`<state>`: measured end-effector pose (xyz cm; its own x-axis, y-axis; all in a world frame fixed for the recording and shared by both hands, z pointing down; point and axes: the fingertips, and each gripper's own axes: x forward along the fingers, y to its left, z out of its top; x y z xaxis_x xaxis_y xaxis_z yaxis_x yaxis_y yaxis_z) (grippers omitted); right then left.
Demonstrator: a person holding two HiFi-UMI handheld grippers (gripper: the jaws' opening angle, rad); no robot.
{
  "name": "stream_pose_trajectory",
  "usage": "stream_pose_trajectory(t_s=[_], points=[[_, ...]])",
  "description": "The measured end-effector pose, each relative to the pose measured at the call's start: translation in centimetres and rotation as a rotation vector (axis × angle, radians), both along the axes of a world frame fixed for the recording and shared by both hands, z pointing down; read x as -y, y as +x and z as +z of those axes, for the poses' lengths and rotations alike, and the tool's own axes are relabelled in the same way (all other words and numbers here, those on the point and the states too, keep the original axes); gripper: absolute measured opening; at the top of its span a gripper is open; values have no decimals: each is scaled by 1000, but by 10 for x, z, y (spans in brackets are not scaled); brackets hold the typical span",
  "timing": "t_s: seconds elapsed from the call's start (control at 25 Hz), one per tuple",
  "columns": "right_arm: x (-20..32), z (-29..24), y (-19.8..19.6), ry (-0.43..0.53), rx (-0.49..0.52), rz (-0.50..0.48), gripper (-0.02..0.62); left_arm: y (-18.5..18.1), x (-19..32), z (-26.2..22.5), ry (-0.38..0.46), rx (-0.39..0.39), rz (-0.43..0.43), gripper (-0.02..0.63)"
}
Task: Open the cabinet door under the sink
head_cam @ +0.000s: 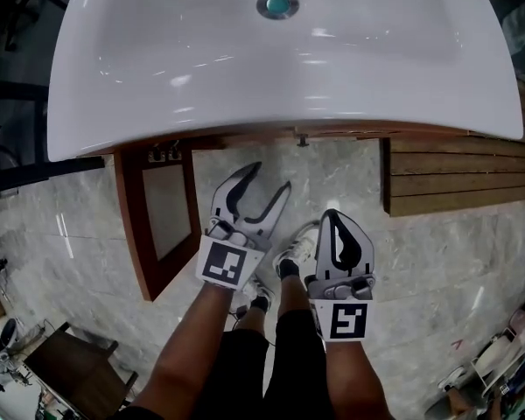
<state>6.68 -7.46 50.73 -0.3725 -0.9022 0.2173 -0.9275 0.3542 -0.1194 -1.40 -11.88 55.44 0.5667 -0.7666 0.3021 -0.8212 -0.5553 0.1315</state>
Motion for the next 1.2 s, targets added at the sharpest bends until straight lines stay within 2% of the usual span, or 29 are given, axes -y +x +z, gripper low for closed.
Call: stream_pose_trajectory(t_s=[0.04,0.16,0.36,0.48,0.68,1.2], points=[[2,1,1,-2,0,-3,21,3,5,1,1,-1,6,234],[6,6,4,-8,0,-13,20,14,20,3,1,-12,25,270],[11,8,9,-14,14,-21,20,29,39,8,-8,-13,74,299],[14,8,11,-14,19,-25,20,36,49,12,-4,3,117,307],[18,9,18,-17,28,-26,20,48,62,11,-20,-31,129,319],[19,12,36,-25,35,-15,20,70,79,9,4,-18,186,321]])
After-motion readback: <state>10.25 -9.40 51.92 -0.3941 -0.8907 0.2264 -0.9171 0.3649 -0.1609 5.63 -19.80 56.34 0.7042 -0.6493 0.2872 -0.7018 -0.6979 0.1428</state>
